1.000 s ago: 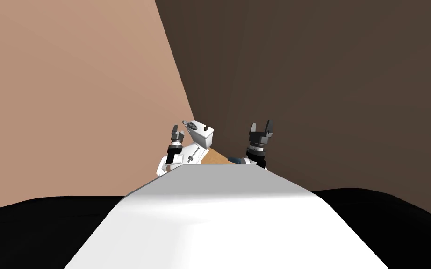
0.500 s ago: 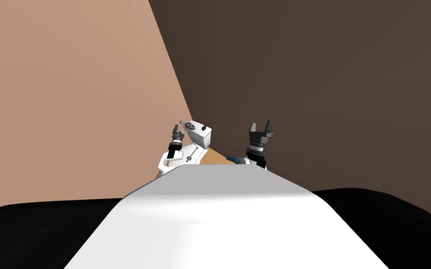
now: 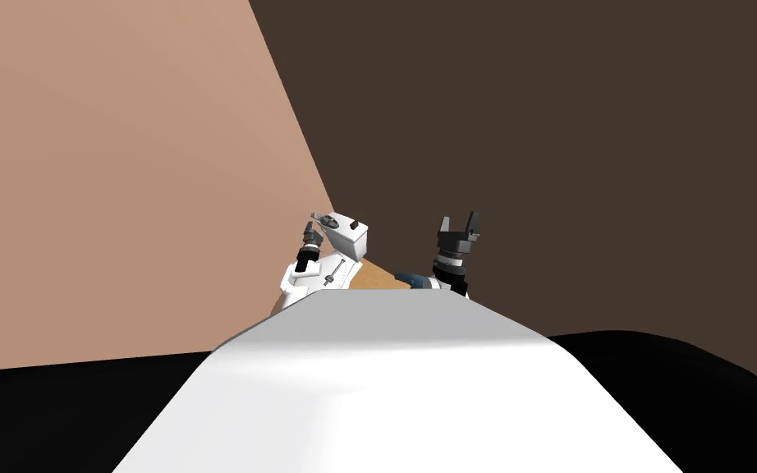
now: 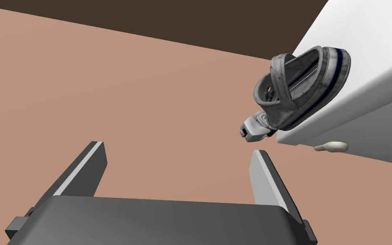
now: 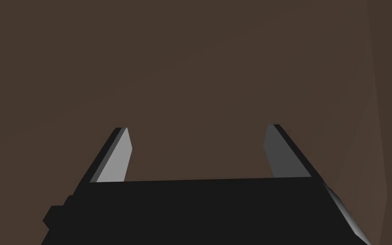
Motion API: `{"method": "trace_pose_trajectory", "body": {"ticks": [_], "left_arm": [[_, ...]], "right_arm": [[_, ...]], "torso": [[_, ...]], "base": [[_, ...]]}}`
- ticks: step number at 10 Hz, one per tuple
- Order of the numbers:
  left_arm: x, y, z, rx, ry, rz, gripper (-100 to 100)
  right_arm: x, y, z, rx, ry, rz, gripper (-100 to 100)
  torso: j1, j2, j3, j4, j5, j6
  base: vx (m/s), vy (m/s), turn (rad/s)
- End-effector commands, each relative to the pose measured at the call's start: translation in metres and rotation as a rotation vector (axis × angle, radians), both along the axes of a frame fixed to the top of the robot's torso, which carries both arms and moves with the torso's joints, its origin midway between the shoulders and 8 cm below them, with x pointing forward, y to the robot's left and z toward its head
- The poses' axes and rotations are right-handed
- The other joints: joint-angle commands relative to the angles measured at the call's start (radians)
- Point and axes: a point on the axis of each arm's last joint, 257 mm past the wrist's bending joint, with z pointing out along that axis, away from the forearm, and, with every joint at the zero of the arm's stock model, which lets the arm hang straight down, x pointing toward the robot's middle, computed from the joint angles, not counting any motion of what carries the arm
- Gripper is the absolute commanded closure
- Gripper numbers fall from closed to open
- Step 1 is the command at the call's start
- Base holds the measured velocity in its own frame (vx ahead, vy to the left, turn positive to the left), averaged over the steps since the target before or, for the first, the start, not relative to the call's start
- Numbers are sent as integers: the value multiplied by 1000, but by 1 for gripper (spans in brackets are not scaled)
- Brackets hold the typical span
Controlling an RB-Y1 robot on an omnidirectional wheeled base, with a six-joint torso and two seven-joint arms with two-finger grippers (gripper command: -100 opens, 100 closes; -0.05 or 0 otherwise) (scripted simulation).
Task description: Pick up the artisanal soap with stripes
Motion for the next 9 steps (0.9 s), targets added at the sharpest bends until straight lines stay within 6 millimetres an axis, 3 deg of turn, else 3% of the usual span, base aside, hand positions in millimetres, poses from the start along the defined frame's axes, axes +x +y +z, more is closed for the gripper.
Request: {"method": "trace_pose_trajectory", "body": {"ticks": [1,3,6,8,9], "left_arm": [[13,11,-10,-52,35,22,-100],[15,14,-22,-60,58,28,-100],[36,38,-38,-168,117,75,-100],[37,41,-59,-182,161,88,-100],[47,51,-59,-234,174,109,-100]], "right_arm": [[0,0,0,0,0,0,0],[0,0,0,0,0,0,0],[0,0,0,0,0,0,0],[0,0,0,0,0,0,0],[0,0,0,0,0,0,0]], "torso": [[0,0,0,0,0,0],[-1,0,0,0,0,0],[-1,0,0,0,0,0],[-1,0,0,0,0,0],[0,0,0,0,0,0]], "base": [[-16,-29,-86],[-11,-25,-30],[-10,-35,-82],[-8,-23,-22],[-7,-17,-107]]}}
